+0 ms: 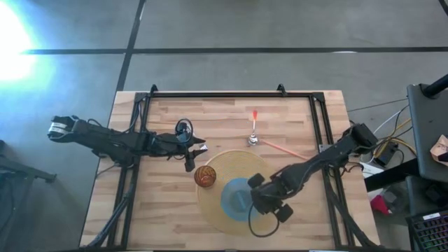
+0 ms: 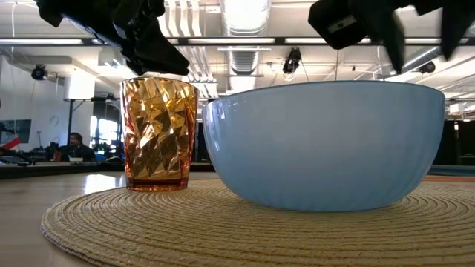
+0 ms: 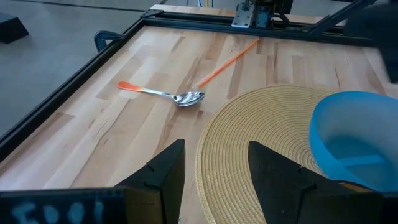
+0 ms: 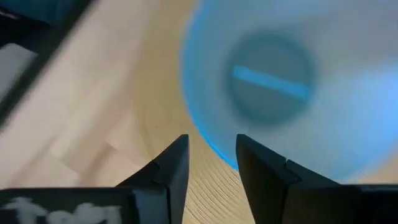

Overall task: Pick & Place Utensil
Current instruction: Put the orange drinking straw into the orange cup on the brown mat

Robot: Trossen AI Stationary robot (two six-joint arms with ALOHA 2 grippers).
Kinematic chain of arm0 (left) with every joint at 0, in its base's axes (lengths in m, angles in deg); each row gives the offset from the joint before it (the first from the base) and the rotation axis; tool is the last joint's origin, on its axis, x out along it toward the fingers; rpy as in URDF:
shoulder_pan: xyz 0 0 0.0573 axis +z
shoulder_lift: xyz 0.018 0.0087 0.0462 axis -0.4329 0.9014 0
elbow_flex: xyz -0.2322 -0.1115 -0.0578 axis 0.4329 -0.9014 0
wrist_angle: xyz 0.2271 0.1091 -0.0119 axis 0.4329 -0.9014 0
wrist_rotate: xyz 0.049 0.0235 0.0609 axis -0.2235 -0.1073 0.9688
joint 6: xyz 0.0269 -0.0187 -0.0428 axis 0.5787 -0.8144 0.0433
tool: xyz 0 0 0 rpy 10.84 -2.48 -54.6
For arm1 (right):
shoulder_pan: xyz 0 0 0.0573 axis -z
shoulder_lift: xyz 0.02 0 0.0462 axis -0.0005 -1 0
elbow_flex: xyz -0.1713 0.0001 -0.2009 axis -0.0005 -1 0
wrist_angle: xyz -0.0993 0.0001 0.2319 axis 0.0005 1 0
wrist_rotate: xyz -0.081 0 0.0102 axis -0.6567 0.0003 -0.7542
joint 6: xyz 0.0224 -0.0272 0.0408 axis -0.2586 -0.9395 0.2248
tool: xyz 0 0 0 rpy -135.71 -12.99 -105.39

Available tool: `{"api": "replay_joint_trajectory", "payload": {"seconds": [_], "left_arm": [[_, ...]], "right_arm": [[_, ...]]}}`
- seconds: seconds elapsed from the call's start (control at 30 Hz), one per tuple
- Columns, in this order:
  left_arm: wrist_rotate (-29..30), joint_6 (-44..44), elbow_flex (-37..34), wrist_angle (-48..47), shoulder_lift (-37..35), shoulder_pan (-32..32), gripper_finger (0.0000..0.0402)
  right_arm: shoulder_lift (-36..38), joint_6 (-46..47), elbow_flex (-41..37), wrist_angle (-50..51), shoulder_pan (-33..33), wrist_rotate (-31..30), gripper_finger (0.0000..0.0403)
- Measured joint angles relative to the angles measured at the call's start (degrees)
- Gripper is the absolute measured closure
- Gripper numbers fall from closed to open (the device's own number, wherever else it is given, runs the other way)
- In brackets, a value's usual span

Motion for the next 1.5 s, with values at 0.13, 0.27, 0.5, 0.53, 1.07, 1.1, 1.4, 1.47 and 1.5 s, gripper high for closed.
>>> {"api": "replay_joint_trajectory", "payload": {"seconds": [0.13, 0.27, 0.5, 0.53, 1.07, 1.1, 1.4, 1.47, 1.5], "left_arm": [[0.0, -0.3, 0.0, 0.0, 0.0, 0.0, 0.0234], [0.0, -0.1, 0.0, 0.0, 0.0, 0.0, 0.0234], [8.1, -1.5, 0.0, 0.0, 0.0, 0.0, 0.0234], [10.2, -2.0, 0.0, 0.0, 0.0, 0.0, 0.0234], [13.7, -8.8, 4.8, -4.9, -0.1, 3.3, 0.0234], [13.4, -9.5, 5.4, -6.4, -0.1, 3.7, 0.0234], [8.1, -22.9, 11.6, -29.6, -0.1, 8.1, 0.0234], [8.0, -22.8, 12.0, -32.5, -0.1, 8.3, 0.0234], [7.8, -22.7, 12.2, -33.7, -0.1, 8.3, 0.0234]], "right_arm": [[2.3, -0.2, -0.2, 4.6, 2.3, -6.0, 0.0286], [4.7, -0.2, -1.3, 5.7, 5.5, -7.8, 0.0294], [8.3, 4.5, -3.6, 5.7, 10.2, -8.1, 0.0308], [8.7, 5.2, -4.0, 5.7, 10.7, -8.1, 0.031], [20.3, 15.8, -15.2, 5.1, 18.6, -21.7, 0.0331], [21.1, 17.1, -15.6, 5.0, 19.4, -22.8, 0.0329], [27.4, 27.8, -18.9, 2.9, 26.0, -23.6, 0.0313], [28.1, 27.3, -19.4, 2.9, 27.6, -23.7, 0.031], [28.2, 27.3, -19.7, 2.9, 28.5, -23.6, 0.0308]]}}
